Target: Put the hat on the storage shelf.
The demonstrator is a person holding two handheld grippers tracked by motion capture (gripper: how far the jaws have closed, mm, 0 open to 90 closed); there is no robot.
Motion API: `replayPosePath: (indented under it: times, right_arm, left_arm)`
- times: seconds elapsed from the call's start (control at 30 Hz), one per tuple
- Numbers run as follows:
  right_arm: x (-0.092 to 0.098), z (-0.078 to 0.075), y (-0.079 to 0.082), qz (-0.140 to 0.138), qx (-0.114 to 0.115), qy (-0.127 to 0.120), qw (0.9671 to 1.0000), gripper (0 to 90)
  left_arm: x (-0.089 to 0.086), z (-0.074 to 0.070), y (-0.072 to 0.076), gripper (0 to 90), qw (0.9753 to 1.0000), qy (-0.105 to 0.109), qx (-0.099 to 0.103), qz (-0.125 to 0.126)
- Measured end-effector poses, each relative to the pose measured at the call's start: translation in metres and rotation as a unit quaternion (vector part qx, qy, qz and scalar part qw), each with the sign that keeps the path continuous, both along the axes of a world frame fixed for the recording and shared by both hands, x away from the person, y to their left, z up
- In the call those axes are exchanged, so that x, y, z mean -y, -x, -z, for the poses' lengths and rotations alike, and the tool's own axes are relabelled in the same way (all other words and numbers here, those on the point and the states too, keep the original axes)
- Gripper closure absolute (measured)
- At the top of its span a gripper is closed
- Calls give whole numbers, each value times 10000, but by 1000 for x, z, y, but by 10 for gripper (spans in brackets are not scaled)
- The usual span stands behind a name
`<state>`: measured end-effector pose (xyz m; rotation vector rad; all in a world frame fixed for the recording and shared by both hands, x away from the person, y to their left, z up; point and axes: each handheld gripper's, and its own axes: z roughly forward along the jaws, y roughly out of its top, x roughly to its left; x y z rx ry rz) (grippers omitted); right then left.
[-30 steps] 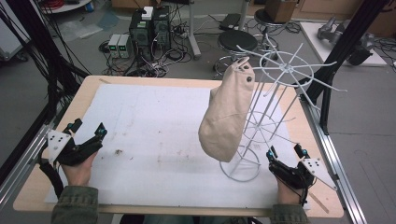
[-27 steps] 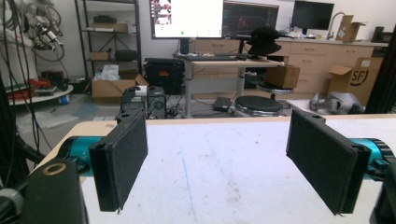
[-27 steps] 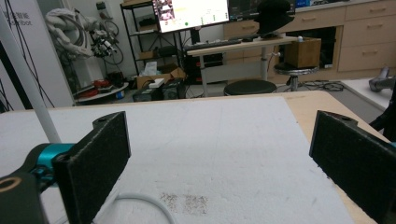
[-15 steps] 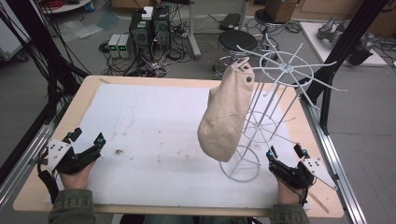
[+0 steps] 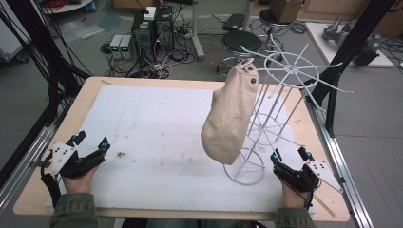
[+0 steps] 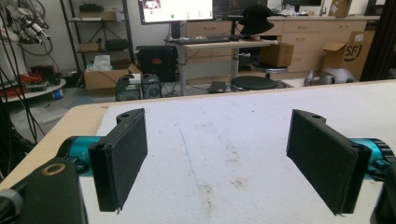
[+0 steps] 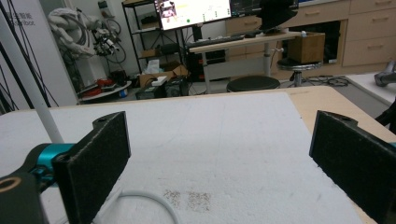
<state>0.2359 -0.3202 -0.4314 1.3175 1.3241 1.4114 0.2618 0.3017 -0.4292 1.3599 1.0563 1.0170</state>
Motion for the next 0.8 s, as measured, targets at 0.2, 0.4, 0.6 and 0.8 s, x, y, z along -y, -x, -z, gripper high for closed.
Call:
replayPosePath:
  times: [0.2, 0.4, 0.6, 0.8]
  right_arm:
    - [-1, 0, 0, -2, -4, 15, 10000, 43]
    - [-1, 0, 0, -15, -38, 10, 10000, 44]
    - [-1, 0, 0, -13, -59, -8, 10000, 43]
    - [-1, 1, -1, -27, -73, 14, 10000, 44]
  left_arm:
    - [-1, 0, 0, 207, 10000, 31, -2, 11]
    - [-1, 1, -1, 208, 10000, 52, -40, 15]
    - [-1, 2, -2, 208, 10000, 53, -82, 21]
    - [-1, 2, -3, 208, 9999, 76, -87, 24]
